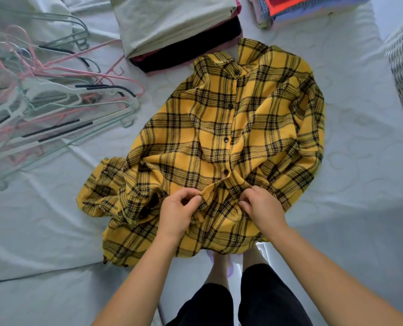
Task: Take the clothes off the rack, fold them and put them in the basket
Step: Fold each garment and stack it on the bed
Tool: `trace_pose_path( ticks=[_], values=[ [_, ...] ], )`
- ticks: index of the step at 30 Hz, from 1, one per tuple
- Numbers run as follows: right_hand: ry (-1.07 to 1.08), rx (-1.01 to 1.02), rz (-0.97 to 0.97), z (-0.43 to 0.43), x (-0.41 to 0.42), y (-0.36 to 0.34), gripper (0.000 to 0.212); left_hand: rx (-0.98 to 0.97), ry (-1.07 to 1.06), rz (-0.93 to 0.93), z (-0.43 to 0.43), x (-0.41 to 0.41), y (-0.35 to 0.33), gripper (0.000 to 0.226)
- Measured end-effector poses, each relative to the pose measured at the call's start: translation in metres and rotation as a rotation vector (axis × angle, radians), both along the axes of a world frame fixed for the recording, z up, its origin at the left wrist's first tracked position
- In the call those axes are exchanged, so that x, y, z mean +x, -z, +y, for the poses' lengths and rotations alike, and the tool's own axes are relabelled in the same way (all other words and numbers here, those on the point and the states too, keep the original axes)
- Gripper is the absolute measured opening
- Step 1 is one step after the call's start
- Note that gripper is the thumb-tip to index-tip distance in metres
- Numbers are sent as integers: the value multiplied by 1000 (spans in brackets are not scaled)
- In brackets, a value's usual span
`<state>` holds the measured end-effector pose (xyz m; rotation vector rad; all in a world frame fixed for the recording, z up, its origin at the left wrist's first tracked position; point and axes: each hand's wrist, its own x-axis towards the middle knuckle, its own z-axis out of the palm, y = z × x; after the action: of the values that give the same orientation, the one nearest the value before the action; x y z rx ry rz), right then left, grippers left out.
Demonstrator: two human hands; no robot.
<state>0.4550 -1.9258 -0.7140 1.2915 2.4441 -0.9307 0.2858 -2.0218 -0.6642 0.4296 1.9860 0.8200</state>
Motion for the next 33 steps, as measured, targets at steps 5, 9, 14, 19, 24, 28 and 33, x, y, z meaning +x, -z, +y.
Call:
trace_pose_path(
  ticks=[5, 9, 14, 19, 24, 28, 33],
  values=[
    [200, -194, 157, -7, -19, -38, 6, 29, 122, 18, 2, 10, -4, 24],
    [351, -355, 259, -24, -32, -62, 9, 75, 104, -97, 1, 19, -13, 23],
    [577, -506, 335, -23, -41, -60, 9, 59, 190, -2, -4, 13, -14, 22],
    [575, -546, 325, -23, -44, -59, 5, 34, 109, -29, -4, 15, -15, 23],
    [602, -522, 294, -20, -44, -55, 4, 39, 99, -97, -2, 19, -16, 19],
    [535, -533, 267, -17, -42, -56, 5, 17, 93, -270, 0, 8, -15, 13],
    [540, -520, 306, -17, -40, -60, 6, -1, 121, -291, 16, 2, -13, 5]
  ],
)
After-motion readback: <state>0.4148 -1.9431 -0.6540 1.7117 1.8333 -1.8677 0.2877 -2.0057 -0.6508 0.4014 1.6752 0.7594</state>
